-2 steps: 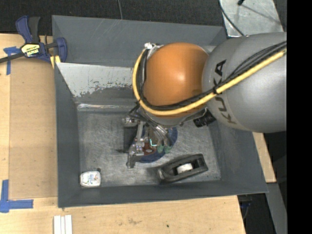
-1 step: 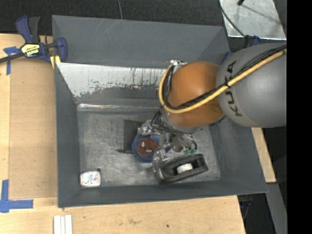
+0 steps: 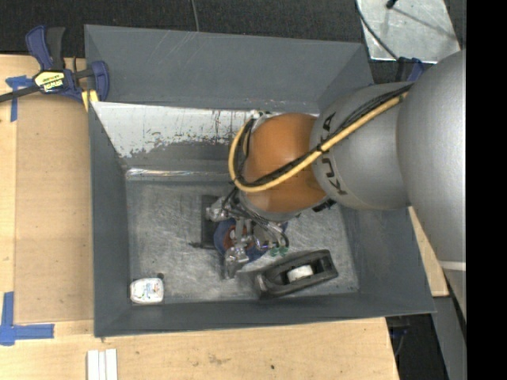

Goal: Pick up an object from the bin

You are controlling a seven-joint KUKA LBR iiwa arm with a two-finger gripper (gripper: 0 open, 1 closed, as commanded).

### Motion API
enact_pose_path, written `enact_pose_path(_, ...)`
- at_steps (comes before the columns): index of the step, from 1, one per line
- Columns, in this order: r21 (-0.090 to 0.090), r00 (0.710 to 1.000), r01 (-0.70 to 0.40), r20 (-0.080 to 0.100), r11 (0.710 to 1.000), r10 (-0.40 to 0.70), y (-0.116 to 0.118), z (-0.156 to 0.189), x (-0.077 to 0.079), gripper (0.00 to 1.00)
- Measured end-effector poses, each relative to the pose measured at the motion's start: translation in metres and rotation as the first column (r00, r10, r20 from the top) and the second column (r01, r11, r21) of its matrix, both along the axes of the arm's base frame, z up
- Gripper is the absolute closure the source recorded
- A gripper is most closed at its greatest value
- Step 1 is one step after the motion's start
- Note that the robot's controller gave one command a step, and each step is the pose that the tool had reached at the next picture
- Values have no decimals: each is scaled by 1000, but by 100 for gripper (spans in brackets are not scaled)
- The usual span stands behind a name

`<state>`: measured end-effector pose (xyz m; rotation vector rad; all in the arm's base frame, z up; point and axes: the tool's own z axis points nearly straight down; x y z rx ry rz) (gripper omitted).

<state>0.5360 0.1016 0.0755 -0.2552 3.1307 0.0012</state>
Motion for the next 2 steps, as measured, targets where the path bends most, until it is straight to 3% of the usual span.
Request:
enact_pose_path(1, 6, 998, -61, 14, 998, 61, -60, -1, 16, 0)
enact_pose_path(2, 5, 998, -60, 27, 998, 60, -58, 2, 20, 100)
